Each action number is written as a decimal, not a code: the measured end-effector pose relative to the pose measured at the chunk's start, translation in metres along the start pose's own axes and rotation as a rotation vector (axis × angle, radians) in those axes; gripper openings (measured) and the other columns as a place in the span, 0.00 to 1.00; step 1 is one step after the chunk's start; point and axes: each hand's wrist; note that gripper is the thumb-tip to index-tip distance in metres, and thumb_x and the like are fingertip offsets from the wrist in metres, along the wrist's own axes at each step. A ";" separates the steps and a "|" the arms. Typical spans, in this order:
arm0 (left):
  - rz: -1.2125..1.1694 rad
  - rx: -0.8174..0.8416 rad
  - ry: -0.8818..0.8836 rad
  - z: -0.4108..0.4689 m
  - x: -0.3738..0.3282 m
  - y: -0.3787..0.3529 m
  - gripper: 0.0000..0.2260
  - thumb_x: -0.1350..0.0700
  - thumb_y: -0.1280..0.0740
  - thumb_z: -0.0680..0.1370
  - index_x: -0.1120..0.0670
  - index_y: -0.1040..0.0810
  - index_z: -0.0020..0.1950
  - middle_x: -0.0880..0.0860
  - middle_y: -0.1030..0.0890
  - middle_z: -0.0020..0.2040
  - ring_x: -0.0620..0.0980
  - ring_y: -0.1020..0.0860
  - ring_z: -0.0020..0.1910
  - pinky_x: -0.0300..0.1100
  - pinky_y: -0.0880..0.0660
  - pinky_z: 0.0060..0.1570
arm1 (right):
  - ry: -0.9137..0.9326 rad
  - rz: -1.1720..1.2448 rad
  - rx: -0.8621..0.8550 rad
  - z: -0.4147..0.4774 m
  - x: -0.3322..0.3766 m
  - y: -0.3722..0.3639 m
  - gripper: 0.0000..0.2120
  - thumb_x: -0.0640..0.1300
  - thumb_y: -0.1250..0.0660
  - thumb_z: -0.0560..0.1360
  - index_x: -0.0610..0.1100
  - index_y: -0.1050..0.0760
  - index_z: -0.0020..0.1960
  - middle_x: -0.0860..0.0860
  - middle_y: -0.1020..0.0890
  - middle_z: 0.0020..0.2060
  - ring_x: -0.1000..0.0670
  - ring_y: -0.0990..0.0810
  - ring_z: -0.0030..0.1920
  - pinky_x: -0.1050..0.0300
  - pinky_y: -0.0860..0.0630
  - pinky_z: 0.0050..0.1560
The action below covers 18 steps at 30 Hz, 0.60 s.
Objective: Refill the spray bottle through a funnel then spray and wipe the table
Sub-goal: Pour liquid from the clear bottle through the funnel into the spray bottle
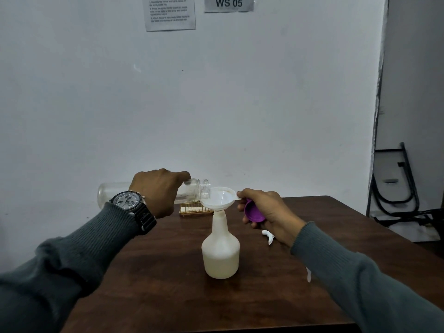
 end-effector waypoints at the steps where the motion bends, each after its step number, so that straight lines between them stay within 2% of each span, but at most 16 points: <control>1: 0.000 0.002 0.000 0.000 0.000 0.000 0.31 0.62 0.36 0.73 0.38 0.34 0.72 0.44 0.29 0.39 0.50 0.25 0.40 0.39 0.38 0.31 | 0.001 0.000 0.001 0.000 0.000 0.000 0.08 0.44 0.27 0.76 0.38 0.19 0.50 0.47 0.15 0.33 0.47 0.23 0.25 0.60 0.31 0.25; 5: 0.005 0.008 -0.002 0.000 0.000 0.000 0.31 0.62 0.35 0.73 0.38 0.34 0.73 0.44 0.29 0.39 0.50 0.25 0.41 0.40 0.35 0.33 | 0.005 -0.006 0.003 0.000 0.000 0.000 0.08 0.44 0.27 0.76 0.39 0.19 0.48 0.47 0.15 0.33 0.47 0.22 0.26 0.59 0.31 0.25; 14: -0.006 0.016 -0.005 0.001 0.001 0.001 0.31 0.62 0.35 0.74 0.38 0.34 0.72 0.44 0.27 0.41 0.50 0.25 0.42 0.40 0.36 0.33 | -0.001 -0.003 0.004 0.000 0.001 0.000 0.08 0.44 0.27 0.76 0.39 0.19 0.48 0.47 0.16 0.32 0.47 0.23 0.25 0.60 0.31 0.25; 18: -0.004 0.021 -0.007 0.001 0.000 0.001 0.31 0.63 0.36 0.74 0.37 0.34 0.73 0.44 0.31 0.38 0.50 0.25 0.41 0.40 0.35 0.34 | 0.003 -0.002 0.008 0.001 -0.001 0.001 0.08 0.44 0.27 0.76 0.39 0.19 0.48 0.47 0.15 0.33 0.47 0.23 0.26 0.60 0.31 0.25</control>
Point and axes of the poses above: each hand's wrist, its own z-axis towards the middle knuckle, its own y-axis out of the back of the hand, x = y × z
